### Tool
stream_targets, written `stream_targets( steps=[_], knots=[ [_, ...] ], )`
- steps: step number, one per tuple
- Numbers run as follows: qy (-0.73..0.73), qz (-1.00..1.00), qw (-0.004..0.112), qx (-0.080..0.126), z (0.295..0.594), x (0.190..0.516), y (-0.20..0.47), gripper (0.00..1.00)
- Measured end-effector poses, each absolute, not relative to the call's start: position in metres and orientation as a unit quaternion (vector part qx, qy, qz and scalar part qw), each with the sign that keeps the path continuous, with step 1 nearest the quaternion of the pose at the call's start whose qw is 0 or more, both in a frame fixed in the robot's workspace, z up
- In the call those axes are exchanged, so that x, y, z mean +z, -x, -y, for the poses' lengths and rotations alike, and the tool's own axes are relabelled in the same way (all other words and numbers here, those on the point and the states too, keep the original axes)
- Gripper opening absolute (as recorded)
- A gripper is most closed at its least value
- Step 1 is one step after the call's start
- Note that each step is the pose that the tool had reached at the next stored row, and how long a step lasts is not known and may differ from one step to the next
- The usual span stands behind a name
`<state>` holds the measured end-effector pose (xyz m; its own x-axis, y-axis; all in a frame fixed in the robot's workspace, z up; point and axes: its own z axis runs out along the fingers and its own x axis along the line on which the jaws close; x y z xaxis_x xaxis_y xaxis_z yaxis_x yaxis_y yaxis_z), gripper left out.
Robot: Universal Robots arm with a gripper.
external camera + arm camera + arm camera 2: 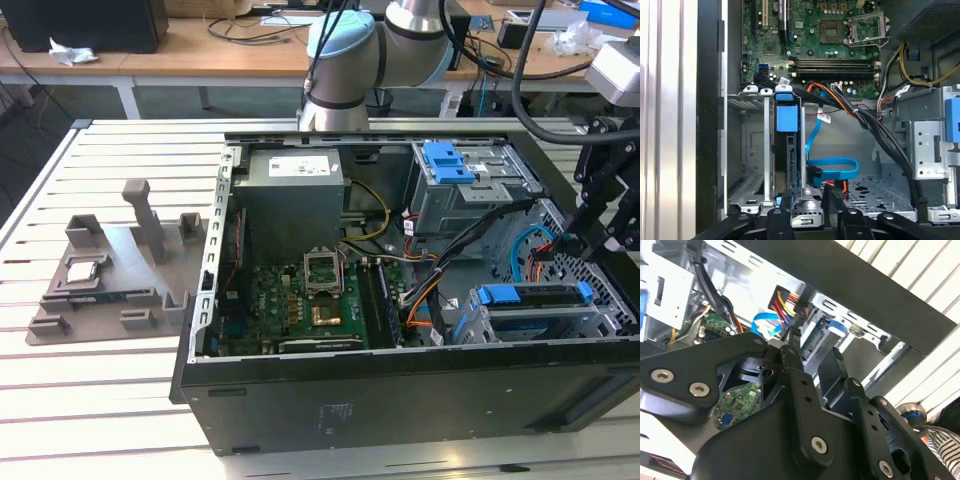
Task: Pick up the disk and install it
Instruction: 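Insert the first disk wire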
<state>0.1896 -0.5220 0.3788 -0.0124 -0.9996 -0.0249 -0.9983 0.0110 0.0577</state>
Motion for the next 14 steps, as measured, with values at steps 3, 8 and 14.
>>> stream_targets(
  steps=[3,8,14],
  knots=[
    [-0.703,0.711,0.011,-0.029,0.511,0.378,-0.19,0.42],
    [-0.703,0.711,0.012,-0.029,0.501,0.369,-0.192,0.42],
    [-0.702,0.711,0.012,-0.029,0.501,0.363,-0.194,0.42]
  ],
)
